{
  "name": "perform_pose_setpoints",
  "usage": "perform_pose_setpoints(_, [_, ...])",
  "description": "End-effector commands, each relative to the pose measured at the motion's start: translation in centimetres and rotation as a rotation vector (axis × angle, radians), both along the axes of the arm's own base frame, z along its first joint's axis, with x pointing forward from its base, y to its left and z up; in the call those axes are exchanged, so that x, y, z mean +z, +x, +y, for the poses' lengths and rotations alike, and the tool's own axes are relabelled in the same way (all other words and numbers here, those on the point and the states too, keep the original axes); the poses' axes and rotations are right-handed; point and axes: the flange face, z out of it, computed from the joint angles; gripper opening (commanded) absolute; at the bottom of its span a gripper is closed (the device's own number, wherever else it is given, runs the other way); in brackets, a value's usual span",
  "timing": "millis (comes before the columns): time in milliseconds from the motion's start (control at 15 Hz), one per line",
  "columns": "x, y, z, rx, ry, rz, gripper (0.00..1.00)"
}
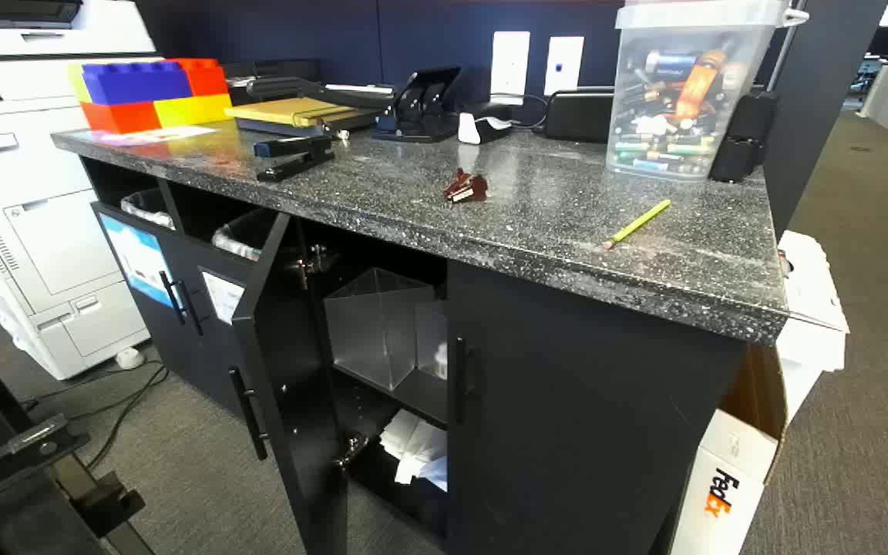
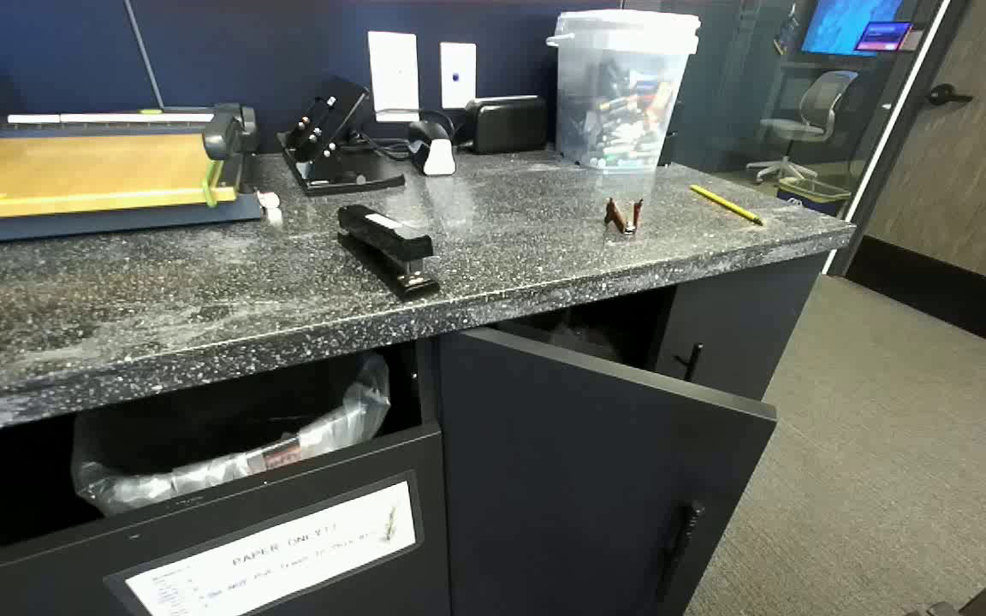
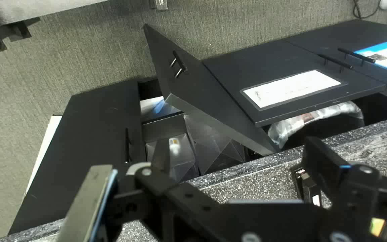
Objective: Open the right cabinet door
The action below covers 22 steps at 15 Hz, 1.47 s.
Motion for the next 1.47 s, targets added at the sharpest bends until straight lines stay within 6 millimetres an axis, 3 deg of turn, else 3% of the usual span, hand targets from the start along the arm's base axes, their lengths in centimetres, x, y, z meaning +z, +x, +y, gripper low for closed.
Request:
perform_pose_setpoints(0, [0.1, 0.0, 0.0, 0.000, 0.000, 0.001, 1.00])
perform_pose_setpoints(133, [0.0, 0.7, -0.1, -0.003, 0.007, 0.003, 1.00])
perform_pose_setpoints(333, [-0.3, 4.9, -1.6, -0.028, -0.003, -0.002, 1.00])
perform_pose_setpoints(467, [-0.9, 8.8, -3.1, -0.056, -0.003, -0.015, 1.00])
perform_pose_setpoints(600, [-2.5, 12.1, -4.6, -0.056, -0.031, -0.019, 1.00])
perform_pose_setpoints(800, [-7.0, 16.5, -7.4, -0.060, -0.067, 0.006, 1.00])
perform_pose_setpoints(1000, [-13.2, 19.9, -10.2, -0.055, -0.100, 0.034, 1.00])
perform_pose_setpoints(1400, [-26.6, 24.4, -14.5, 0.008, -0.146, 0.107, 1.00])
